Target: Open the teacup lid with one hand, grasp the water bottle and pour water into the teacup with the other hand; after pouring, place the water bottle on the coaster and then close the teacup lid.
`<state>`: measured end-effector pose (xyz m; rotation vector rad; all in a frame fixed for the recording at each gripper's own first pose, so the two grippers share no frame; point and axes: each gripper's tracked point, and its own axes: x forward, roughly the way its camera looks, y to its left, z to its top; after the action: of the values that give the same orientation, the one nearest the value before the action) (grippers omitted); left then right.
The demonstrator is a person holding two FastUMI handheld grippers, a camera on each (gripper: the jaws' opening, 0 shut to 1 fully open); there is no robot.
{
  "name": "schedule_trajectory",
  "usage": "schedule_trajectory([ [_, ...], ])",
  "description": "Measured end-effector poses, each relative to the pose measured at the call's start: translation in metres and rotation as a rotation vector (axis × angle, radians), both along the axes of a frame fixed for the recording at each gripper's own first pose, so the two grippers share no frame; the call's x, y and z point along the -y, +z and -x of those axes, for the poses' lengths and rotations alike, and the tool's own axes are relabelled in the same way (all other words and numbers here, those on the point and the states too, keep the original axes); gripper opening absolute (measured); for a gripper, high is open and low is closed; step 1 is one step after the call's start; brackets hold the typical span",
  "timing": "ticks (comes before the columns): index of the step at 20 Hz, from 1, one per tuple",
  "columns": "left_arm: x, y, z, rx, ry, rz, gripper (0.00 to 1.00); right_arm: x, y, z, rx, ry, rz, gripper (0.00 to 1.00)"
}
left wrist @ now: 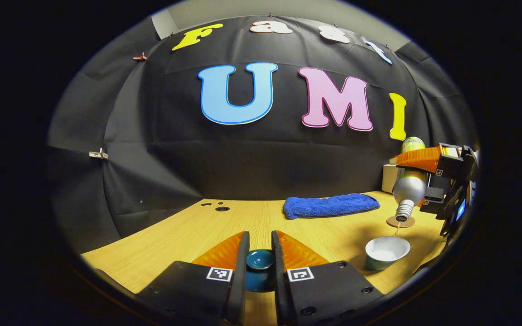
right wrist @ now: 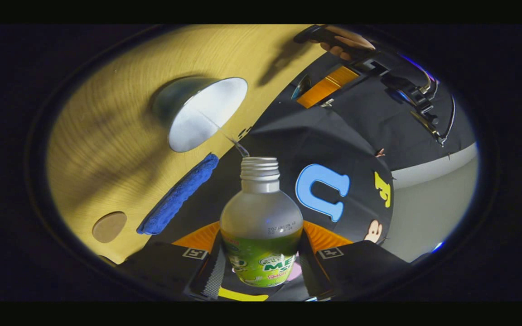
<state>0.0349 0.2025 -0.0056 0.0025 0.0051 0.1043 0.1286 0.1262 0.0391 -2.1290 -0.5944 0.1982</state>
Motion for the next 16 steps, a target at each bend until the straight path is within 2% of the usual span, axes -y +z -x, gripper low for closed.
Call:
schedule_trajectory([
  [16, 0.001, 0.0, 0.0, 0.0, -0.002, 0.0, 0.3, -0.008, 0.007, 0.0, 0.03, 0.029, 0.034, 0.72],
])
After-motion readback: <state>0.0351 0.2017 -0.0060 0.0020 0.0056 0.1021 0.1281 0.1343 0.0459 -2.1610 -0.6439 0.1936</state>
